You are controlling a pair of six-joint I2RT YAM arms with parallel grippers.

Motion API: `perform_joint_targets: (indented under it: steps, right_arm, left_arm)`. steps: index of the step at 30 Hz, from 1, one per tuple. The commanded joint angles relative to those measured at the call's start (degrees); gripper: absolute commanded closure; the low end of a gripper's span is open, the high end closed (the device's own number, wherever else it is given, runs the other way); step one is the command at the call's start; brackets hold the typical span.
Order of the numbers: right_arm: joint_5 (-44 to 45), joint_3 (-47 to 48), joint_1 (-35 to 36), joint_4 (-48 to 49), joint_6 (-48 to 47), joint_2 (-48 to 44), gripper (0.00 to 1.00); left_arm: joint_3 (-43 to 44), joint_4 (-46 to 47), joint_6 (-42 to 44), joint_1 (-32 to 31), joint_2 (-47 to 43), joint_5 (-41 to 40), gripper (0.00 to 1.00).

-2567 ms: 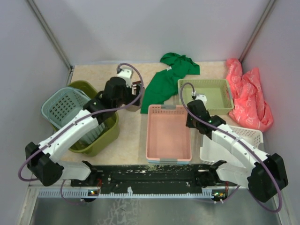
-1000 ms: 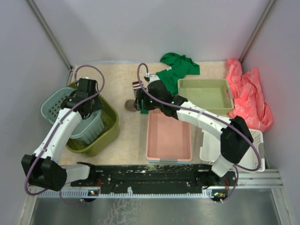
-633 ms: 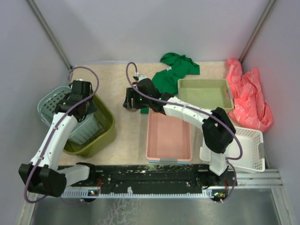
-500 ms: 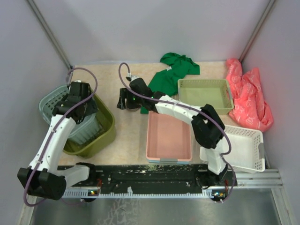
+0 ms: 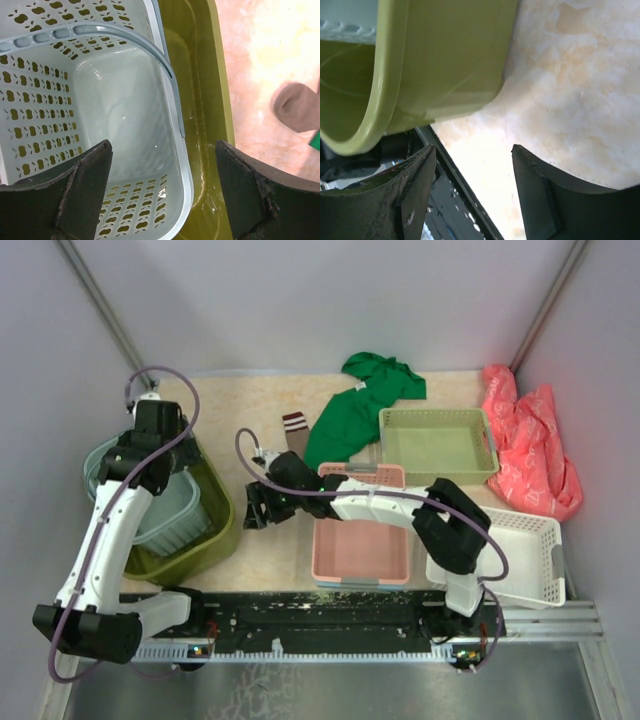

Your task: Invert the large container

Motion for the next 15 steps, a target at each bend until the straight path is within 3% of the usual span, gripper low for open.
perform_joint_targets:
  steps: [1,10,15]
  right_arm:
    - [4.05,-2.2,-0.39,5.34,-2.69,-8.89,0.37]
    - [6.64,-4.19,-8.76,3.03,0.97,-10.9,0.37]
    - [8.57,-5.02,-8.89,1.63,0.22,-12.39,0.37]
  left_arm:
    - [-0.46,0.88,1.63,0.44,1.72,-2.32,0.13]
    - [-7.44,6.17,0.17,0.53,3.56,1.43,0.27]
    - [-9.44,5.97,-1.45,0.53,3.97,1.9,0.57]
